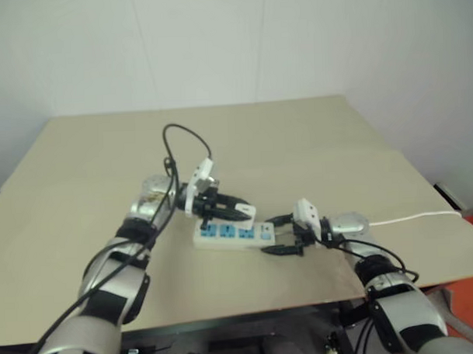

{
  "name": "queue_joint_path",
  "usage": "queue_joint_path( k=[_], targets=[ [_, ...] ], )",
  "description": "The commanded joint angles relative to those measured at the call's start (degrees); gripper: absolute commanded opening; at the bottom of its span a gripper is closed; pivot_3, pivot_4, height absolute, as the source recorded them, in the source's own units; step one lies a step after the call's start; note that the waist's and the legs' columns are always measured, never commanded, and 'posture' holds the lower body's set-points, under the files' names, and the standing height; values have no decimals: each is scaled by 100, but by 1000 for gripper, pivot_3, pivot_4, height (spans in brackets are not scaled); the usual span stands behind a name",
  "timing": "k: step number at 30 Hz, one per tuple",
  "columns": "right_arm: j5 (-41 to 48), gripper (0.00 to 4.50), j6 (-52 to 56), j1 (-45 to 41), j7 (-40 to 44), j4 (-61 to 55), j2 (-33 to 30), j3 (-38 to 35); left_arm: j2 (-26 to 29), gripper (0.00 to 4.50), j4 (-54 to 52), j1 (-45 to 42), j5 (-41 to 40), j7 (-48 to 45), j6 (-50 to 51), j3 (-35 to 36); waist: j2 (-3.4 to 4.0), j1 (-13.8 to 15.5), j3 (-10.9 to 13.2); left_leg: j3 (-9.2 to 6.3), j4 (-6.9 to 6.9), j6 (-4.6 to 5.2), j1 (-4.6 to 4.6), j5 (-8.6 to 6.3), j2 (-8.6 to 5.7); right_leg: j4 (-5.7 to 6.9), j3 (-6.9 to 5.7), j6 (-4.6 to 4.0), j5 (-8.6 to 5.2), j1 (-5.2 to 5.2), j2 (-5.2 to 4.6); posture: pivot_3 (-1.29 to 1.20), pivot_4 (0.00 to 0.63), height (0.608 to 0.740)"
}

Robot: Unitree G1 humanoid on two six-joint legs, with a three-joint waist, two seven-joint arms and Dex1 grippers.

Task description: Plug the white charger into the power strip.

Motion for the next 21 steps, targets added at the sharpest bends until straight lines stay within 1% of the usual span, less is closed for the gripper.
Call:
queue_joint_path(
  k=[1,10,14,21],
  targets=[
    [-363,3403,135,159,-51,181,80,276,-10,1010,-95,-49,-196,-20,36,-42,0,-1,0,0,0,0,0,0,0,0,0,0,0,0,0,0,150,740],
    [-414,3403,86,169,-79,165,89,287,-129,1010,53,107,-103,-20,-22,-193,0,-7,-2,0,0,0,1,0,0,0,2,5,-3,1,2,0,150,740],
    [-416,3403,84,185,-80,149,76,287,-220,1010,190,100,-38,-20,-56,-84,0,-7,-2,0,0,0,3,0,0,0,3,7,-4,1,2,0,150,740],
    [-418,3403,84,242,-84,91,61,295,-250,1010,402,79,88,-20,-206,-99,-1,-6,-2,0,-1,0,3,0,0,-1,3,8,-5,1,2,0,150,740]
  ],
)
